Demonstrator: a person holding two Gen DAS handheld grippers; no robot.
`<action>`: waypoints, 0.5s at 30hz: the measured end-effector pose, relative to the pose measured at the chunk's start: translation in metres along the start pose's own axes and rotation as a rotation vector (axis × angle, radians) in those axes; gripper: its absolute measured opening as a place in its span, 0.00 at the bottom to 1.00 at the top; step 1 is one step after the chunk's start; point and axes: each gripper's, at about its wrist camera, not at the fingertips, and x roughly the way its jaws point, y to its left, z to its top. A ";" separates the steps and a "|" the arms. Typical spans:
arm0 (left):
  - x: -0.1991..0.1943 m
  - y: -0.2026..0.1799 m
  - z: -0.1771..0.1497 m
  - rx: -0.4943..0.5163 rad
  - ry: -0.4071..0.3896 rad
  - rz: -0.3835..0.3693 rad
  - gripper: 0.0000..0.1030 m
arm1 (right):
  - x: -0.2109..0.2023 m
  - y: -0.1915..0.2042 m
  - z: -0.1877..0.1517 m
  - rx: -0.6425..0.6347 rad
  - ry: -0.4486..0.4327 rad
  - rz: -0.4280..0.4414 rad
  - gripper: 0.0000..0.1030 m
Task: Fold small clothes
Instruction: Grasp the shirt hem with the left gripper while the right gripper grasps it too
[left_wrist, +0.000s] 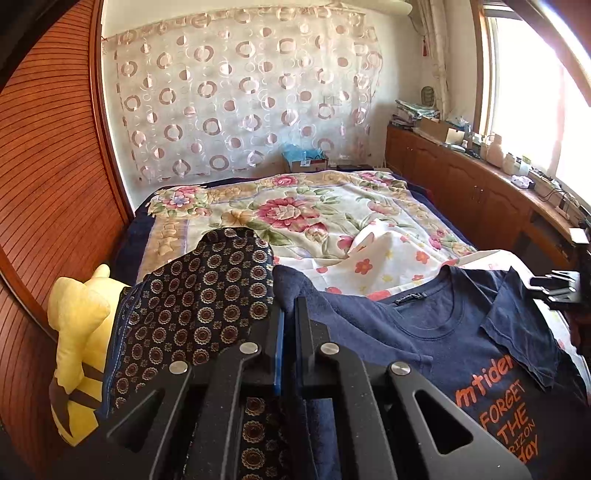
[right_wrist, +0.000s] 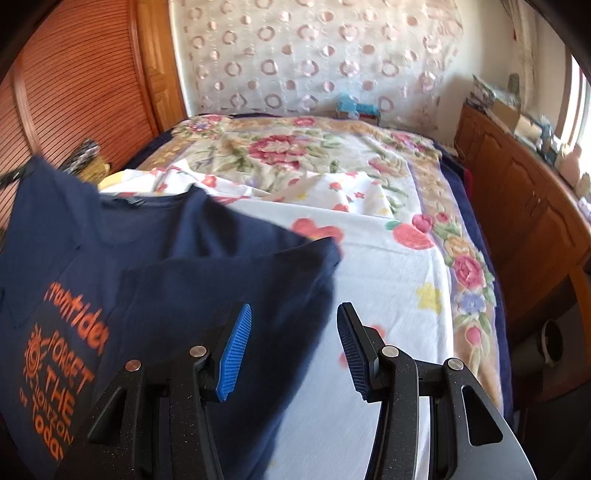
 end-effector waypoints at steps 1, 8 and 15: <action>0.000 -0.002 -0.001 0.002 0.000 -0.004 0.05 | 0.006 -0.005 0.003 0.014 0.009 0.008 0.49; -0.014 -0.010 -0.012 0.011 -0.023 -0.040 0.05 | 0.034 -0.019 0.019 0.066 0.027 0.054 0.49; -0.040 -0.027 -0.032 0.014 -0.042 -0.079 0.05 | 0.021 0.009 0.020 -0.019 -0.011 0.024 0.06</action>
